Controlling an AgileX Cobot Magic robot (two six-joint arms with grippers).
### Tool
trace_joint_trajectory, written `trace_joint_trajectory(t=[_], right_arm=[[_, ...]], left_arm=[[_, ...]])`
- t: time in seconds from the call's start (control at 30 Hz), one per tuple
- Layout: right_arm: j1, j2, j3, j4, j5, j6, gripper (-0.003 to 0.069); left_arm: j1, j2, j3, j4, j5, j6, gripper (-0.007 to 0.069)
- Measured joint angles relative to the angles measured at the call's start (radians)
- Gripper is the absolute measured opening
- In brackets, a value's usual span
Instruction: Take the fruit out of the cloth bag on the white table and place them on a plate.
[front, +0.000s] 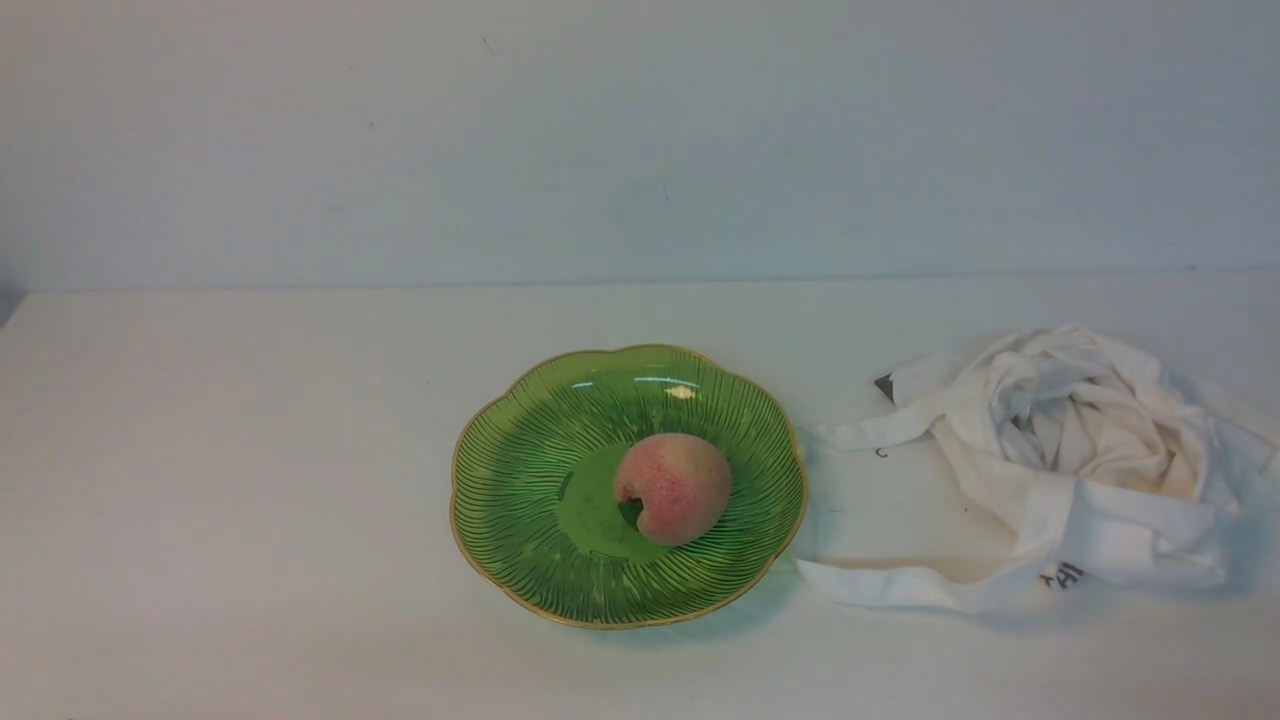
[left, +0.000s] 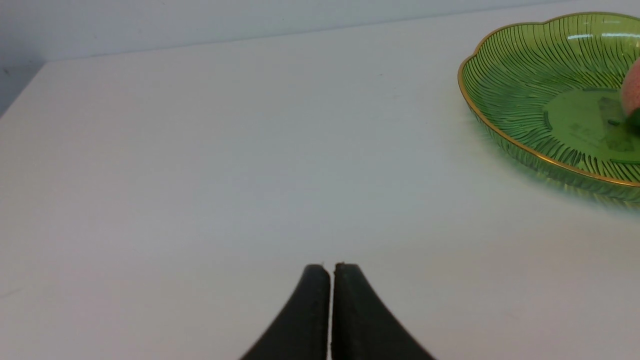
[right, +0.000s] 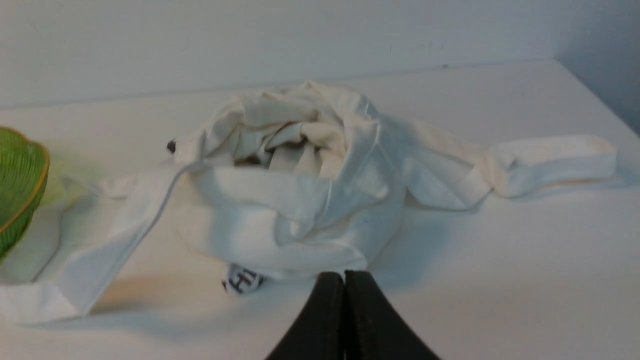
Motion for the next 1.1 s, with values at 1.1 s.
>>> trace_joint_trajectory(t=[1.1], right_arm=[[-0.006,-0.022,0.0,0.004,0.008,-0.009,-0.0014]], left_arm=[[0.0,0.0,0.0,0.0,0.0,0.0,-0.0008]])
